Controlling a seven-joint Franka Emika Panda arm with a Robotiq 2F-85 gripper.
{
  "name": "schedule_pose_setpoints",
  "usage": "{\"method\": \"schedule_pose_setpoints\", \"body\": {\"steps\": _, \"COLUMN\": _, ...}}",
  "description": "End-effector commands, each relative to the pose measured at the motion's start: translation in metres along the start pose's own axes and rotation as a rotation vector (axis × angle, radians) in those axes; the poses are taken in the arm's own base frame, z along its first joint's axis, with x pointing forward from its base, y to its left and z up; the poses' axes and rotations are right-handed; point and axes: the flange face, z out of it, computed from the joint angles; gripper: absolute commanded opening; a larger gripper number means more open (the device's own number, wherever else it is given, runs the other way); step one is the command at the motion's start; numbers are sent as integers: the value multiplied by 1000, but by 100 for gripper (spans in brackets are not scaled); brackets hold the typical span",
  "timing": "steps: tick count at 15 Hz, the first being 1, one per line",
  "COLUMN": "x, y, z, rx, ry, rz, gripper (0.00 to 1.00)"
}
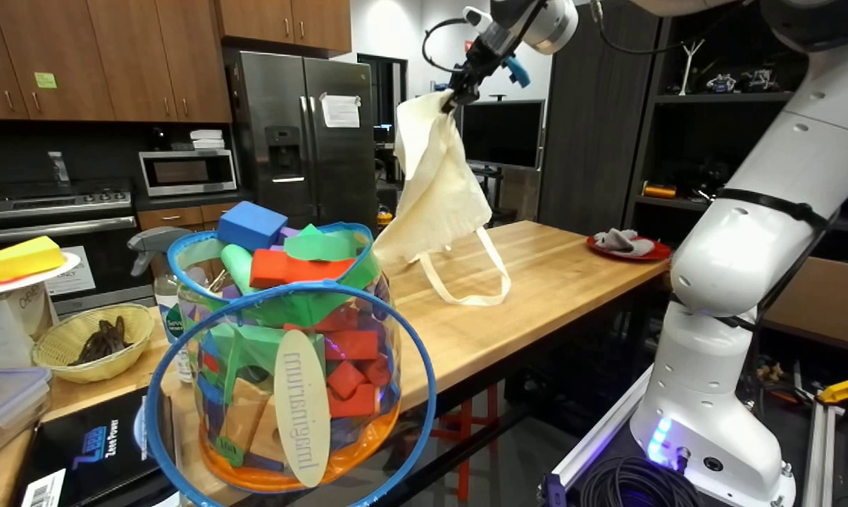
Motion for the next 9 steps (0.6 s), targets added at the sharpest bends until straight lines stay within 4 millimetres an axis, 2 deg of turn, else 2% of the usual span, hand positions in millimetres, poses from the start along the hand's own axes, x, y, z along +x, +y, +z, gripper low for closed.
{"method": "schedule_pose_setpoints", "body": {"steps": 1, "x": -69, "y": 19, "z": -51, "rx": -77, "ry": -32, "rz": 142, "gripper": 1}}
{"method": "schedule_pose_setpoints", "body": {"steps": 5, "x": -159, "y": 10, "z": -86, "rx": -137, "ry": -97, "rz": 286, "gripper": 1}}
{"method": "schedule_pose_setpoints", "body": {"steps": 7, "x": -202, "y": -4, "z": -97, "rx": -155, "ry": -127, "rz": 357, "gripper": 1}}
{"method": "schedule_pose_setpoints", "body": {"steps": 9, "x": -245, "y": -28, "z": -100, "rx": -154, "ry": -165, "rz": 435, "gripper": 1}}
